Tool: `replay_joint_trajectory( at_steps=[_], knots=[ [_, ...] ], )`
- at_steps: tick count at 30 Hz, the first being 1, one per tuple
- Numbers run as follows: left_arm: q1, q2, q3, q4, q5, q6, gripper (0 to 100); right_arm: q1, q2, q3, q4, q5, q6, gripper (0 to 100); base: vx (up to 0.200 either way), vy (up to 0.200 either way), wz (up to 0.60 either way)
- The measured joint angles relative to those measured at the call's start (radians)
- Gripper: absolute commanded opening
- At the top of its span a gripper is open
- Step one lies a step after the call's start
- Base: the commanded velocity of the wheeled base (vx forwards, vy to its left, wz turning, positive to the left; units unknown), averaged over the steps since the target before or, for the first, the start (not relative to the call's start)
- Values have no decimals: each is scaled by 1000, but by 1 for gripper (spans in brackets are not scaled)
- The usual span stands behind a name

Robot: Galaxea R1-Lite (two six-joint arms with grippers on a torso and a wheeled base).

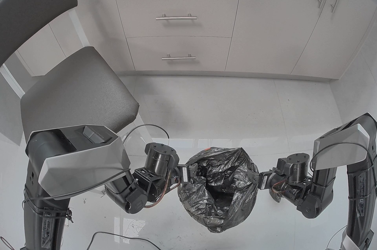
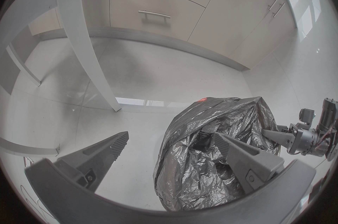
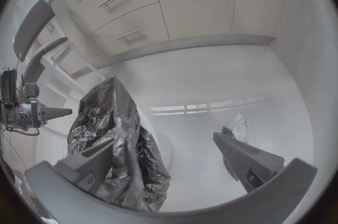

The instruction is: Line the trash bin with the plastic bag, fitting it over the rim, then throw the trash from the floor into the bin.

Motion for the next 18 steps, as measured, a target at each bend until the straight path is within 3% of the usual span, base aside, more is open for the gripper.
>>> replay_joint_trajectory(
  at_steps=[18],
  knots=[
    [-2, 5, 0, 0, 0, -1, 100, -98, 28, -51, 0, 6, -14, 100, 0, 0, 0]
  ],
)
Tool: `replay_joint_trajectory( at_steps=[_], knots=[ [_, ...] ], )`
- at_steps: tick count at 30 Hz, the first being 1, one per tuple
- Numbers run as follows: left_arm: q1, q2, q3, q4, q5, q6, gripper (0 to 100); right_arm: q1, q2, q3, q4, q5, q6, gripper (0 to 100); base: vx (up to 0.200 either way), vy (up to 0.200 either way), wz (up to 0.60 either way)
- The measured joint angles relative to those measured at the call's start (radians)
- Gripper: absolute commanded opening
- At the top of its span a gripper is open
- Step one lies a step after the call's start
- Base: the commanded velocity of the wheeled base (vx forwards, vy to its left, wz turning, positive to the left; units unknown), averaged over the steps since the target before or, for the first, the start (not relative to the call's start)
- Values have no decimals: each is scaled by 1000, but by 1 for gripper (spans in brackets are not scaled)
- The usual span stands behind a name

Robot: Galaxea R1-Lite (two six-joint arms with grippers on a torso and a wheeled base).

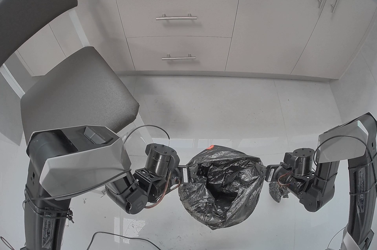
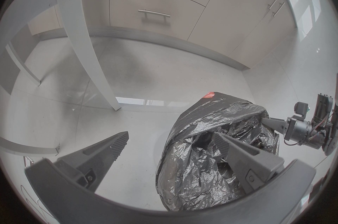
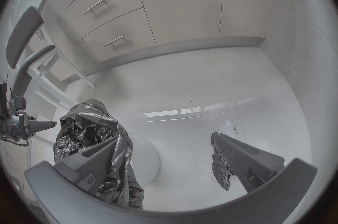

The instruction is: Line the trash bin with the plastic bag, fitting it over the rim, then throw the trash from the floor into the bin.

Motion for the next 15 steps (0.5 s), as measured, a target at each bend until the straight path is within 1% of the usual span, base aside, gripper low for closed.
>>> replay_joint_trajectory(
  at_steps=[15],
  knots=[
    [1, 11, 0, -3, 0, -19, 100, -37, 105, -102, 0, 8, -27, 100, 0, 0, 0]
  ],
)
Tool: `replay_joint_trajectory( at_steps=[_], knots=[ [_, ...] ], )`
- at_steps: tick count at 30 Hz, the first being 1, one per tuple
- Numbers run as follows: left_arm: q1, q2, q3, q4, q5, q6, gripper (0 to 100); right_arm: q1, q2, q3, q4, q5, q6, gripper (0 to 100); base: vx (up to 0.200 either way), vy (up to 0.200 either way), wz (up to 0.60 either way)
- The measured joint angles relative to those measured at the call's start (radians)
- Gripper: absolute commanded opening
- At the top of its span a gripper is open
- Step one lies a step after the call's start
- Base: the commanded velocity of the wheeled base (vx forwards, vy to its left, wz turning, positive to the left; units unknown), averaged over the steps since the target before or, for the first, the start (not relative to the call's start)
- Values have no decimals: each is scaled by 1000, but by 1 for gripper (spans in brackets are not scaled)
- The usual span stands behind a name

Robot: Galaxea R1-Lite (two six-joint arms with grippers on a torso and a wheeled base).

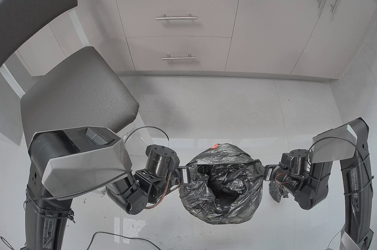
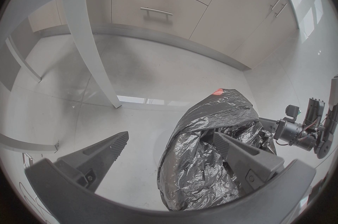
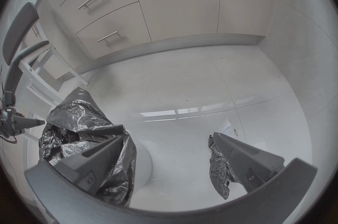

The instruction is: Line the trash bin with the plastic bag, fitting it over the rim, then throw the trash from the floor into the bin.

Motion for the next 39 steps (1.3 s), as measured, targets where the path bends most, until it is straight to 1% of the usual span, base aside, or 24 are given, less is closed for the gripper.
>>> replay_joint_trajectory(
  at_steps=[4, 10, 13, 15, 19, 29, 34, 39],
  knots=[
    [-1, 0, 0, 0, 0, 0, 100, -3, 26, -20, 0, 15, -6, 100, 0, 0, 0],
    [-1, -1, 0, 0, 0, 0, 100, -9, 41, -22, 0, 19, -11, 100, 0, 0, 0],
    [-2, -1, 0, 0, 0, 0, 100, -21, 43, -10, 1, 22, -51, 100, 0, 0, 0],
    [-2, -2, 0, 0, 0, 0, 100, -34, 43, 6, 4, 40, -74, 100, 0, 0, 0],
    [-2, -2, 0, 0, 0, 0, 100, -46, 43, 46, 1, 79, -92, 100, 0, 0, 0],
    [-1, 1, -1, 0, -1, -7, 100, -65, 50, 67, 0, 111, -94, 100, 0, 0, 0],
    [-1, 1, -1, 0, -1, -8, 100, -67, 53, 73, 0, 112, -94, 100, 0, 0, 0],
    [-2, 0, -1, 0, -1, -8, 100, -65, 6, 107, 0, 119, -94, 100, 0, 0, 0]
  ],
)
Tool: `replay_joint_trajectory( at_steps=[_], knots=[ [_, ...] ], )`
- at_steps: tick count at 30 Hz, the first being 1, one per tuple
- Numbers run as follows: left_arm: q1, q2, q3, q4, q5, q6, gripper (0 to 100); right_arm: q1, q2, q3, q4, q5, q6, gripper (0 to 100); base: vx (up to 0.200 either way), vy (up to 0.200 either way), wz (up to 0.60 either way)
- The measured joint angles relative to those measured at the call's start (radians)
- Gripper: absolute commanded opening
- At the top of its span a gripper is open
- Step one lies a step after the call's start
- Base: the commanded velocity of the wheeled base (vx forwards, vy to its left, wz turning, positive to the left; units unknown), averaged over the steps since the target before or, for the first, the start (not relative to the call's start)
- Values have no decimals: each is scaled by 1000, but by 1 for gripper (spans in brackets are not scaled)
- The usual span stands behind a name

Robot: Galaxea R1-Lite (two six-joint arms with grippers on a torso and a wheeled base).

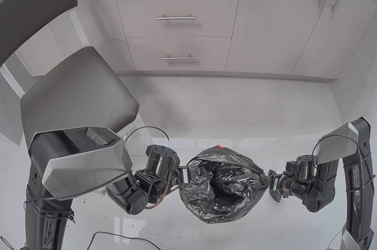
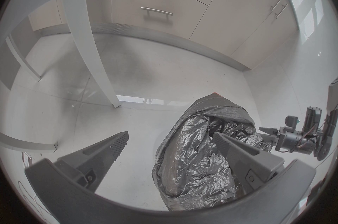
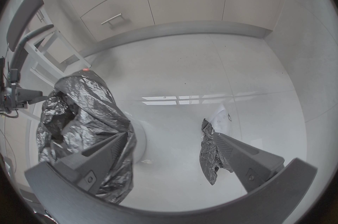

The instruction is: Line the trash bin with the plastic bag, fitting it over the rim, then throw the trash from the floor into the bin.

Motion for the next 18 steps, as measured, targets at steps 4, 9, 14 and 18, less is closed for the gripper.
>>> replay_joint_trajectory(
  at_steps=[4, 9, 14, 18],
  knots=[
    [0, 0, 1, 0, 0, -6, 100, 4, -80, 52, 0, 18, -13, 100, 0, 0, 0],
    [0, 0, 2, -7, -1, -18, 100, 29, -211, 124, 0, 40, -28, 100, 0, 0, 0],
    [3, -5, 13, -38, -34, -65, 100, 98, -293, 151, -1, 47, -34, 100, 0, 0, 0],
    [3, -24, 38, -52, -105, -109, 100, 139, -292, 120, 0, 44, -53, 100, 0, 0, 0]
  ],
)
